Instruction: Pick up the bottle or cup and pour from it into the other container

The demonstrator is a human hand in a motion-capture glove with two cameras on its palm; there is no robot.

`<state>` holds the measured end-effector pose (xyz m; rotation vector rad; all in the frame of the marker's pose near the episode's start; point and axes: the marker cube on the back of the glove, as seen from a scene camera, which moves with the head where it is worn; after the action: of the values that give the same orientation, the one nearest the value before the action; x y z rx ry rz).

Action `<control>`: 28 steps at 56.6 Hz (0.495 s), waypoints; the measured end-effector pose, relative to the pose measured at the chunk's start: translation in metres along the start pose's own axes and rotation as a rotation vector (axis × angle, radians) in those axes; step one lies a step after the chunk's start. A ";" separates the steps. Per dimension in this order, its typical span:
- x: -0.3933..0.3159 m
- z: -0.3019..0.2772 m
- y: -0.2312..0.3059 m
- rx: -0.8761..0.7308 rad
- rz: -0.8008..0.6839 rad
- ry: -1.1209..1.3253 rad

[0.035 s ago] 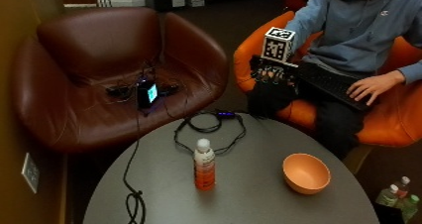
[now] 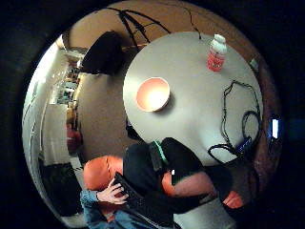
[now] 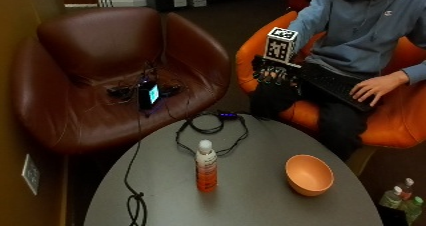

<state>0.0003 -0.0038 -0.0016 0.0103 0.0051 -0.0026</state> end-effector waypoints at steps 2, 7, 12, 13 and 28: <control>0.000 -0.001 0.000 -0.005 0.004 0.001; 0.003 -0.002 -0.002 0.003 0.009 0.005; 0.006 -0.002 -0.001 0.011 0.019 0.000; 0.007 -0.002 -0.001 0.014 0.021 -0.002; 0.024 -0.004 0.002 0.020 0.036 -0.004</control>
<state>0.0242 -0.0017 -0.0061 0.0301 0.0009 0.0336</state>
